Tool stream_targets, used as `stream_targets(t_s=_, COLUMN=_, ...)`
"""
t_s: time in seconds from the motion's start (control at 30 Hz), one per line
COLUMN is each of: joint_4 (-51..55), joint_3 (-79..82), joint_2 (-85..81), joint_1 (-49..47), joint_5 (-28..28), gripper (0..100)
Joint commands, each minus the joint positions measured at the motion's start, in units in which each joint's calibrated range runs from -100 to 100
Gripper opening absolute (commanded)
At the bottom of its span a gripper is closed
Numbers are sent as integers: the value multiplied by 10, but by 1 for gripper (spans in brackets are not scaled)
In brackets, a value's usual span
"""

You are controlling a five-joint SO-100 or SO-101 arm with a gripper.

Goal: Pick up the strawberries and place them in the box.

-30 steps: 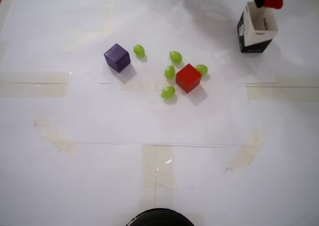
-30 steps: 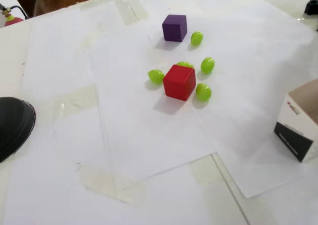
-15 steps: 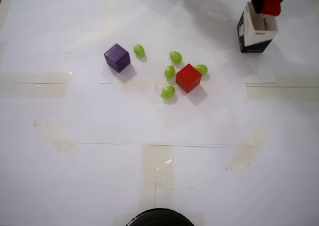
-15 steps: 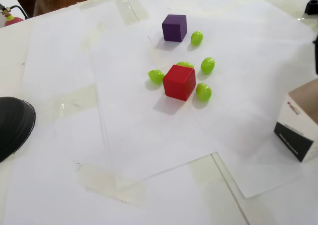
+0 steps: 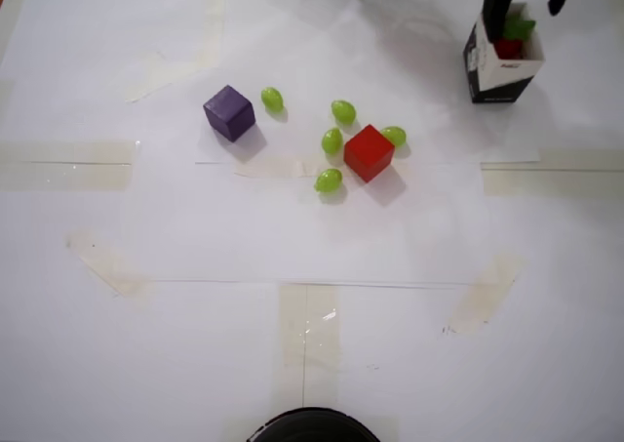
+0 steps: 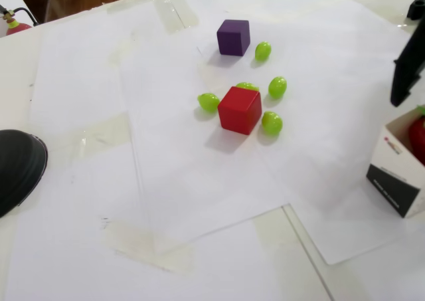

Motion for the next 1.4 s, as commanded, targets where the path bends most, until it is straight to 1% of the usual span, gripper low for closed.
stream_targets(t_s=0.0, joint_4=0, joint_3=-10, joint_2=-29, joint_1=8, joint_5=13, gripper=33)
stream_targets(t_s=0.17, joint_4=4, joint_3=-19, joint_2=-61, joint_1=29, joint_5=25, gripper=33)
stream_targets(t_s=0.23, joint_4=22, joint_3=-19, joint_2=-88, joint_1=47, joint_5=32, gripper=31)
stream_targets(t_s=0.33, joint_4=53, joint_3=-7, joint_2=-139, joint_1=89, joint_5=55, gripper=19)
stream_targets(t_s=0.4, joint_4=49, joint_3=20, joint_2=-181, joint_1=122, joint_5=75, gripper=18)
stream_targets(t_s=0.43, joint_4=48, joint_3=35, joint_2=-203, joint_1=140, joint_5=83, gripper=14)
stream_targets(t_s=0.63, joint_4=44, joint_3=181, joint_2=-374, joint_1=244, joint_5=115, gripper=1)
stream_targets(t_s=0.73, joint_4=48, joint_3=246, joint_2=-445, joint_1=278, joint_5=122, gripper=0)
stream_targets(t_s=0.8, joint_4=35, joint_3=309, joint_2=-514, joint_1=307, joint_5=137, gripper=0)
stream_targets(t_s=0.93, joint_4=22, joint_3=387, joint_2=-593, joint_1=331, joint_5=150, gripper=0)
stream_targets(t_s=1.17, joint_4=-7, joint_3=526, joint_2=-718, joint_1=369, joint_5=143, gripper=0)
stream_targets(t_s=1.37, joint_4=36, joint_3=595, joint_2=-784, joint_1=386, joint_5=140, gripper=0)
